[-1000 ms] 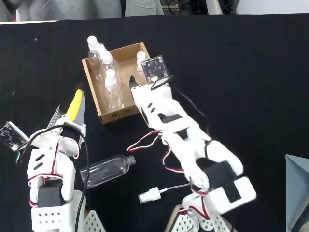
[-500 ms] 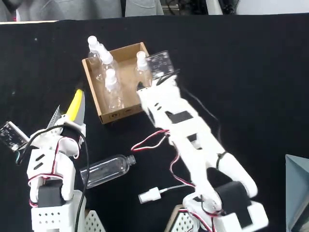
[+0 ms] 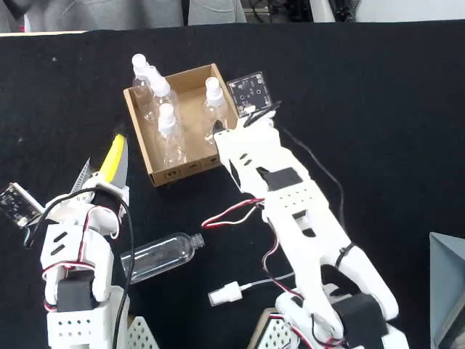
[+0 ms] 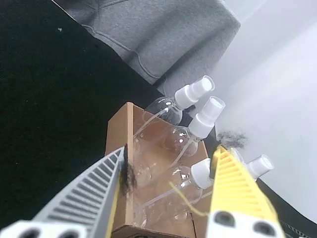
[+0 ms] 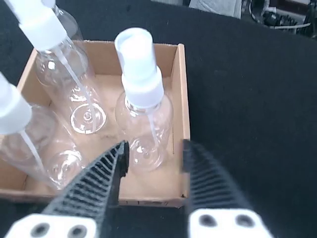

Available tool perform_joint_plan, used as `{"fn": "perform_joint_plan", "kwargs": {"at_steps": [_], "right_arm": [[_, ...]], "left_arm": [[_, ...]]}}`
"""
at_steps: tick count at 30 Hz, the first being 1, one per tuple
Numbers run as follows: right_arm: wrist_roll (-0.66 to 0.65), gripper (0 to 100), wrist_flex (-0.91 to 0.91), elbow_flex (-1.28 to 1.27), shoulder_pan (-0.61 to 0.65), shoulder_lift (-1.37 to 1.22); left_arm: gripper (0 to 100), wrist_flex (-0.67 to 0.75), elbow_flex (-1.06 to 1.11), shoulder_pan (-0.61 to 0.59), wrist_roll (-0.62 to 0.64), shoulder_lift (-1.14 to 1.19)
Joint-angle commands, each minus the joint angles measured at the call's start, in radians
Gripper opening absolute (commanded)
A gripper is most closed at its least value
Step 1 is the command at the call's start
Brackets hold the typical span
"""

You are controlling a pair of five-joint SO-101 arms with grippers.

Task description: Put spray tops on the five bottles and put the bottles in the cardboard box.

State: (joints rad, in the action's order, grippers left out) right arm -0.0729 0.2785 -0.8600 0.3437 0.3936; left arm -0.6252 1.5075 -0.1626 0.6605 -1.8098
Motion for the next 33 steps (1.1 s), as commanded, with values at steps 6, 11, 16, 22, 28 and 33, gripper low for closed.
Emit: {"fn": "perform_joint_plan", "kwargs": {"at_steps": [6,11,16,22,28,33], "right_arm": [[-0.087,6.7,0.170,0.065,-0.035,0.147],[-0.086,6.7,0.173,0.058,-0.035,0.142],[-0.086,6.7,0.169,0.033,-0.028,0.111],[-0.084,6.7,0.169,0.044,0.026,0.038],[-0.084,6.7,0.175,0.085,0.044,-0.048],[-0.084,6.7,0.176,0.122,0.049,-0.119]], "left_arm": [[26,0.025,-0.018,-0.010,-0.005,-0.011],[26,0.025,-0.018,-0.010,-0.005,-0.011],[26,0.025,-0.018,-0.010,-0.005,-0.011],[26,0.025,-0.018,-0.010,-0.005,-0.011],[26,0.025,-0.018,-0.010,-0.006,-0.011],[26,0.025,-0.019,-0.010,-0.006,-0.011]]}}
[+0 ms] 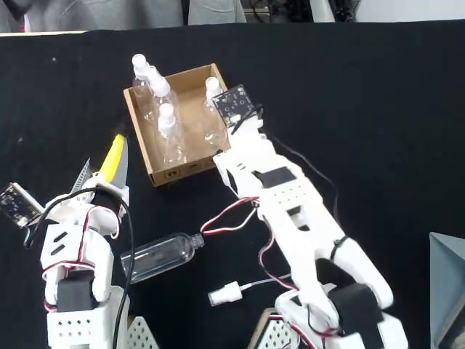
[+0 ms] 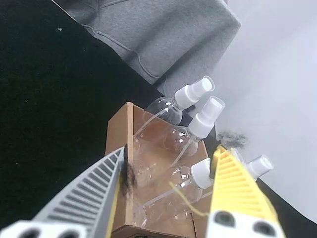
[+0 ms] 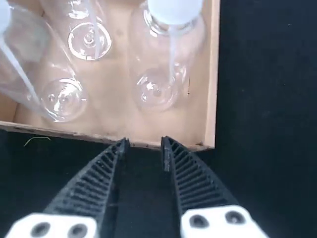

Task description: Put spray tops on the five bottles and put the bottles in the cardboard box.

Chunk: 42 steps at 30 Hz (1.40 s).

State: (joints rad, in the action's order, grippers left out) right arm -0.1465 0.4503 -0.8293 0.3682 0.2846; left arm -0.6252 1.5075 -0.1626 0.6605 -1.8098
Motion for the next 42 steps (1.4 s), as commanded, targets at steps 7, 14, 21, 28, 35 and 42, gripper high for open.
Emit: {"fn": "perform_joint_plan", "kwargs": {"at_steps": [7,14,21,28,35,42], "right_arm": [[-0.011,6.7,-0.003,0.128,0.021,-0.090],[-0.012,6.7,-0.003,0.176,0.018,-0.157],[-0.012,6.7,-0.005,0.223,0.020,-0.216],[-0.014,6.7,-0.003,0.232,0.021,-0.216],[-0.018,6.7,0.020,0.211,0.002,-0.150],[-0.018,6.7,0.040,0.124,0.005,-0.005]], "left_arm": [[26,0.025,-0.019,-0.012,-0.008,-0.011],[26,0.025,-0.018,-0.012,-0.008,-0.011],[26,0.025,-0.018,-0.012,-0.008,-0.011],[26,0.025,-0.018,-0.012,-0.008,-0.011],[26,0.025,-0.027,-0.010,-0.005,-0.011],[26,0.083,-0.016,-0.004,-0.009,-0.011]]}}
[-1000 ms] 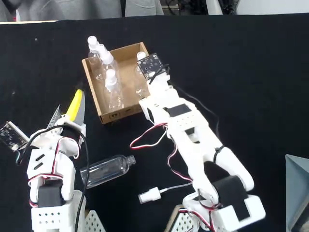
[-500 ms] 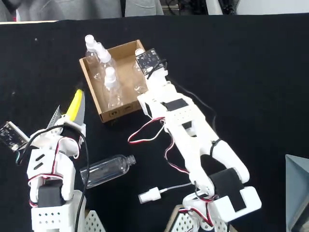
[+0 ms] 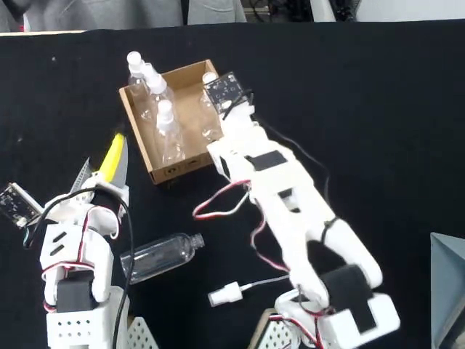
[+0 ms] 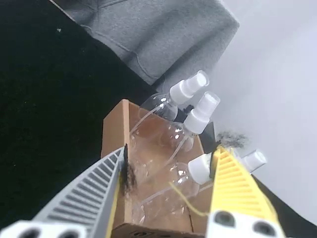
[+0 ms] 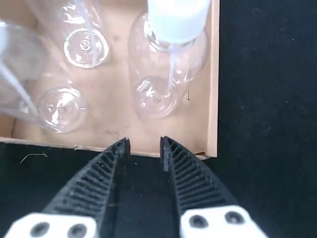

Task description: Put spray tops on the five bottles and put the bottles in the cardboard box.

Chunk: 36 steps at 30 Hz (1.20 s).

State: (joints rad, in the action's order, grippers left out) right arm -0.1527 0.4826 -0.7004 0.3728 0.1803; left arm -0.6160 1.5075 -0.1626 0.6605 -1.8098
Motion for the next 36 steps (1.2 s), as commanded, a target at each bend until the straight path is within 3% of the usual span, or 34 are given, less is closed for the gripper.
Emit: {"fn": "perform_joint_plan", "kwargs": {"at_steps": [1,9,15,26,36], "right_arm": [[-0.012,6.7,0.006,-0.013,-0.003,0.110],[-0.014,6.7,0.002,-0.008,-0.005,0.128],[-0.014,6.7,0.006,0.033,-0.006,0.120],[-0.014,6.7,-0.035,0.031,-0.015,0.104],[-0.014,6.7,-0.155,0.139,-0.028,-0.151]], "left_arm": [[26,0.081,-0.013,-0.008,-0.009,-0.011],[26,0.193,0.120,-0.021,-0.011,-0.011],[26,0.304,0.194,-0.050,-0.095,-0.011],[26,0.173,0.193,-0.054,-0.092,-0.011],[26,0.153,0.193,-0.096,-0.092,-0.011]]}}
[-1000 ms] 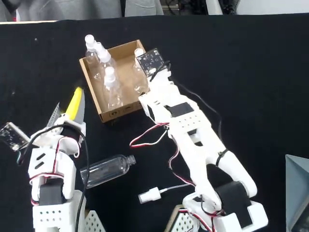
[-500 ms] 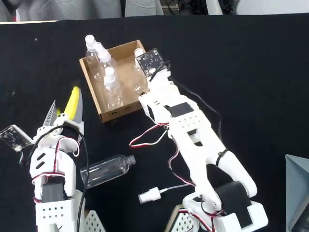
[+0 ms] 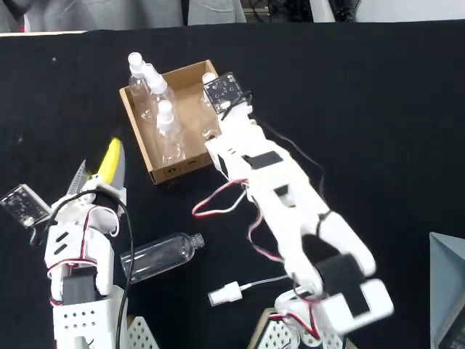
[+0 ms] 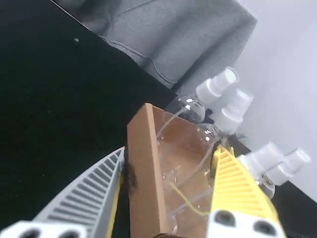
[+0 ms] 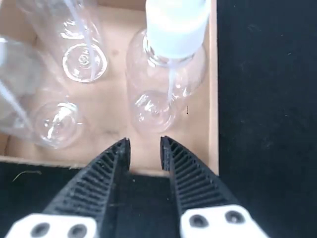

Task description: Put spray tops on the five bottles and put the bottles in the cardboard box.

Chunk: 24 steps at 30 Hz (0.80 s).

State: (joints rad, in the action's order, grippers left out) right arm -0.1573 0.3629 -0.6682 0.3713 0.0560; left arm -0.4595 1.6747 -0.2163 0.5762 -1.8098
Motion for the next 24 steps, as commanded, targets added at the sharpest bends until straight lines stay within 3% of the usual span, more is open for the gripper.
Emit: {"fn": "perform_joint_plan", "kwargs": {"at_steps": [1,24], "right_arm": [[-0.009,6.7,-0.035,0.124,-0.031,-0.050],[-0.008,6.7,-0.049,0.380,-0.074,-0.354]], "left_arm": [[26,-0.003,0.025,-0.050,-0.006,-0.011],[26,-0.006,0.025,-0.054,-0.005,-0.011]]}}
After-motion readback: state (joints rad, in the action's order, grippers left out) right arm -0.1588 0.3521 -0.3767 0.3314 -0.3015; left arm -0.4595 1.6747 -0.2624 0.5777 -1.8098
